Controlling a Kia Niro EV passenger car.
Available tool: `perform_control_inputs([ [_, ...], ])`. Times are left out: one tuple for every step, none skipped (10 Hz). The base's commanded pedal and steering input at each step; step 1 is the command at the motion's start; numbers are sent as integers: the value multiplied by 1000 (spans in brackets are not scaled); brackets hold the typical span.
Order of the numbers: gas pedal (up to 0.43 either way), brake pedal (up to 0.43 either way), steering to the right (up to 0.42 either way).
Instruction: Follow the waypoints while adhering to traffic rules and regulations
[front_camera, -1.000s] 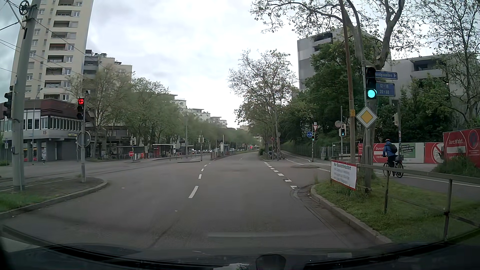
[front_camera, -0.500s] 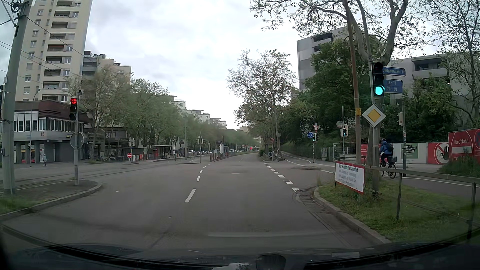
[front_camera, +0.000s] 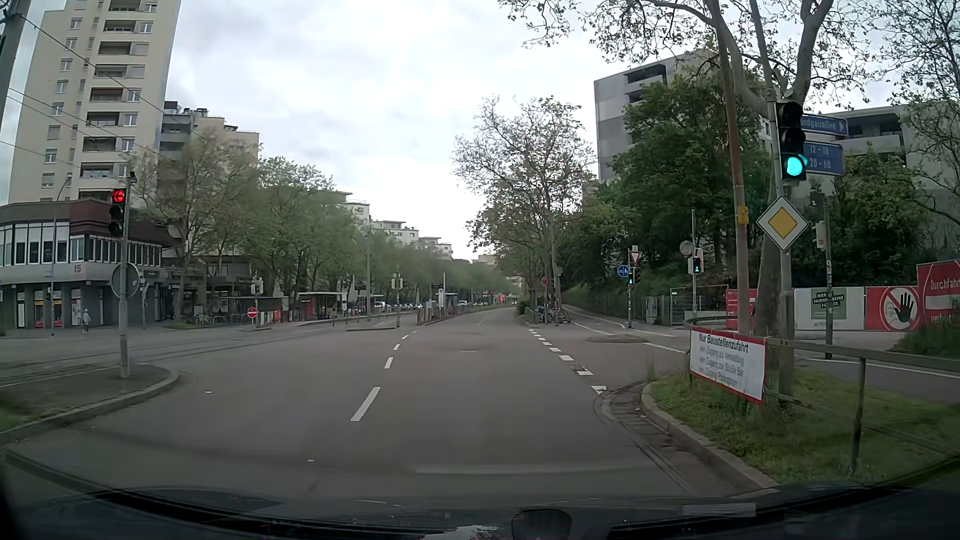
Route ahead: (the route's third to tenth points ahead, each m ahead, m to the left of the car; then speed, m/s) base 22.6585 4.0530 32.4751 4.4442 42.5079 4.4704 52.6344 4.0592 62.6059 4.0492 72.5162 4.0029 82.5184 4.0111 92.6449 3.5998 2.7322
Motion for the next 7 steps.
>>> perform_control_inputs([
  [287, 0, 2],
  [287, 0, 2],
  [287, 0, 2],
  [287, 0, 2],
  [287, 0, 2],
  [280, 0, 1],
  [268, 0, -2],
])
